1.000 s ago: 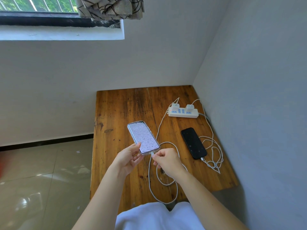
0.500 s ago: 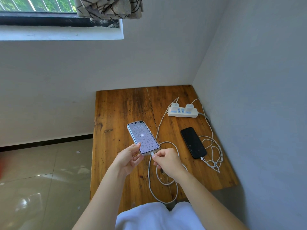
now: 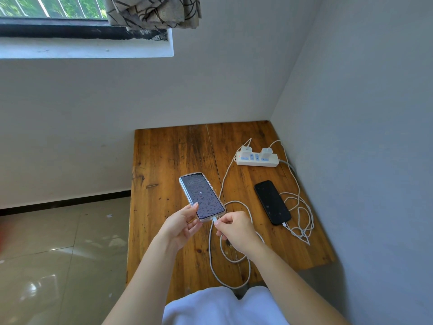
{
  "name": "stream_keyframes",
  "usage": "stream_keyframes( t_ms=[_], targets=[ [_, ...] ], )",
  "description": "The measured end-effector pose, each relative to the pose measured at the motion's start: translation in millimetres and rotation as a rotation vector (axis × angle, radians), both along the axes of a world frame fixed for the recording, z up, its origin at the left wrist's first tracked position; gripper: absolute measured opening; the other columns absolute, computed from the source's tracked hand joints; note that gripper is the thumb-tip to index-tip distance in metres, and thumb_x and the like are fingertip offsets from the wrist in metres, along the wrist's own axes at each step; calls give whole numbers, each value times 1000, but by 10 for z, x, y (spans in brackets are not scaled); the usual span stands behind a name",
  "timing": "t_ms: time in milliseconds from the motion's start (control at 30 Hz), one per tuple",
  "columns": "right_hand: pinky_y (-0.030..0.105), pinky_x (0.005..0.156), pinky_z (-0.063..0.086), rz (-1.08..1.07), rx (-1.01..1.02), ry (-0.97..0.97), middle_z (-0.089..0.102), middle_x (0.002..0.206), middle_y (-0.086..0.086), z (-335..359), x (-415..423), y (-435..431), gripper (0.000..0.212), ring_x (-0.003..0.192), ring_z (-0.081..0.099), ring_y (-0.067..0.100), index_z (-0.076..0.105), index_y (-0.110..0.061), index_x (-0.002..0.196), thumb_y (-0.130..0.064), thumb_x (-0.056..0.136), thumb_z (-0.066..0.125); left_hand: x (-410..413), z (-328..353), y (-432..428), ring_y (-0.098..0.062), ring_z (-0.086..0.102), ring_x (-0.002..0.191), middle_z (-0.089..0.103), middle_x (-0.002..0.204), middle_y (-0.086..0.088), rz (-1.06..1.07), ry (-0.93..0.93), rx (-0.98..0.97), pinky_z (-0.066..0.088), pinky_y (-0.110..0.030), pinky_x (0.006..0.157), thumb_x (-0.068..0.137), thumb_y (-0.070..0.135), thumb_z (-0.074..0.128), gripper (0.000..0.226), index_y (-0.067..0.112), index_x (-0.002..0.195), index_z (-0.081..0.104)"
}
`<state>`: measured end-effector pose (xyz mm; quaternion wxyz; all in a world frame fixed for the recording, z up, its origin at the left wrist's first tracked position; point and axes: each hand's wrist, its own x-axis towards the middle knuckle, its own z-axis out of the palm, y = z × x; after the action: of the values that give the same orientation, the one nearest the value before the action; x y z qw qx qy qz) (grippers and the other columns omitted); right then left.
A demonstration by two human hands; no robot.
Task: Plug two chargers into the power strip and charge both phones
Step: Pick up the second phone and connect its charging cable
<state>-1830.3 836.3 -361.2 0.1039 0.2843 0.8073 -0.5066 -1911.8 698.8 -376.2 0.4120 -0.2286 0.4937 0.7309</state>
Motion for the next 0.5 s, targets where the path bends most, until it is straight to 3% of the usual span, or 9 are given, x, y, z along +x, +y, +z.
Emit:
stream_keyframes(
  t_ms=[500],
  targets=[
    [20, 59, 49, -5, -12, -12, 67, 68, -3, 7, -5, 6, 16, 61, 62, 8, 72, -10, 86, -21, 90, 61, -8, -21, 16, -18, 68, 81, 66, 120, -18, 1, -4, 0, 58, -21, 55, 90, 16, 61, 38, 8, 127, 56]
  ],
)
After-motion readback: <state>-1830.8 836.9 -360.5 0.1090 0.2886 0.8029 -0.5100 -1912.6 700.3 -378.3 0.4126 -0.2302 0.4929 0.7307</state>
